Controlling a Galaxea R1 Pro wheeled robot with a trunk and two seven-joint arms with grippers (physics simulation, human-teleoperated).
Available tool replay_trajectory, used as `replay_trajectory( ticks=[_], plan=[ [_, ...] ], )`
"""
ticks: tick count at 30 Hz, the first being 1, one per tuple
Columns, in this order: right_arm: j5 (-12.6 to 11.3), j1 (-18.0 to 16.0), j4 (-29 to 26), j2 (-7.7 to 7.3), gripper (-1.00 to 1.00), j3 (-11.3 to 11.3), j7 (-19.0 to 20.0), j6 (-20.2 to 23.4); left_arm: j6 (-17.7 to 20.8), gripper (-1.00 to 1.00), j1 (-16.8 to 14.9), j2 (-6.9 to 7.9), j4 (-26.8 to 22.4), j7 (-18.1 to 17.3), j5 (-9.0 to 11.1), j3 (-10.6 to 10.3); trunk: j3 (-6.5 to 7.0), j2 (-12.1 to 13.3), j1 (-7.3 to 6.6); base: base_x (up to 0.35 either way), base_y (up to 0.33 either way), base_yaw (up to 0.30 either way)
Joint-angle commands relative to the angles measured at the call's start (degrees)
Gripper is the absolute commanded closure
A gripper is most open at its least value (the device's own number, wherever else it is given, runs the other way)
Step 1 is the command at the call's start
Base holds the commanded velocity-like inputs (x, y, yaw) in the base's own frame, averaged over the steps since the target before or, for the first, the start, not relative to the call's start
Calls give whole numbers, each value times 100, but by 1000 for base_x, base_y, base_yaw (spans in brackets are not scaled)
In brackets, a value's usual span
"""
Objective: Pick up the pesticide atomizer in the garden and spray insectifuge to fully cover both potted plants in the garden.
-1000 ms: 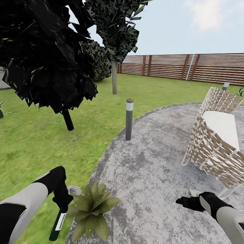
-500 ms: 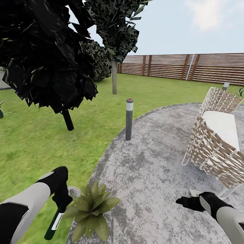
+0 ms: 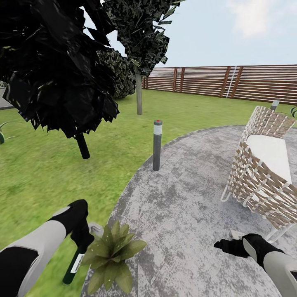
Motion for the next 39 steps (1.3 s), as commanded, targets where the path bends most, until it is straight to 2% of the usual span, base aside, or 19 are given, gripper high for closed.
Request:
replay_trajectory(
  ticks=[1,14,23,36,39],
  plan=[
    [35,-1,-10,0,-100,-39,23,36,43,100,0,-4,-51,-72,-37,-4,-5,-2,-1,0,0,0],
    [35,-1,-10,0,-100,-39,23,37,52,100,0,-9,-43,-95,-18,-4,-5,-2,-1,0,3,0],
    [35,-1,80,0,-100,-39,25,32,44,100,0,-9,-41,-86,-18,-4,-5,-2,-1,0,111,0],
    [35,-1,94,0,-100,-39,25,30,52,100,0,2,-25,-83,-18,6,-27,-2,-1,0,1,197],
    [35,-1,95,0,-100,-39,24,30,45,100,0,0,351,-82,-15,5,-27,-2,-1,0,0,25]
  ],
)
